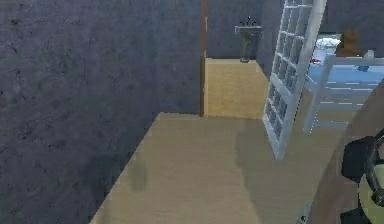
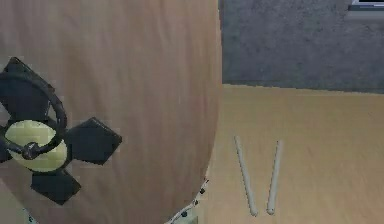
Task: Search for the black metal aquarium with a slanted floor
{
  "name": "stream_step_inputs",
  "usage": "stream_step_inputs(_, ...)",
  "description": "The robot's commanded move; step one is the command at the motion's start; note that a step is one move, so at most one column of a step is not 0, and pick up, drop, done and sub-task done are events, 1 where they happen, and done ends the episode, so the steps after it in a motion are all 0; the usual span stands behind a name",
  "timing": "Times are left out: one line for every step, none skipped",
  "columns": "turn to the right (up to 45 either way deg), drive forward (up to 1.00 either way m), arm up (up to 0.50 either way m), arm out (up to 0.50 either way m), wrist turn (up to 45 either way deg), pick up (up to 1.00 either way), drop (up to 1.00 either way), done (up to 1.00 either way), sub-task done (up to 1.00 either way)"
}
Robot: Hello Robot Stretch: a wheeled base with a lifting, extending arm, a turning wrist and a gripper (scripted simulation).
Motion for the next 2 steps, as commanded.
stream_step_inputs(0.0, 1.00, 0.00, 0.00, 0.0, 0.00, 0.00, 0.00, 0.00)
stream_step_inputs(6.0, 0.00, 0.00, 0.00, 0.0, 0.00, 0.00, 0.00, 0.00)
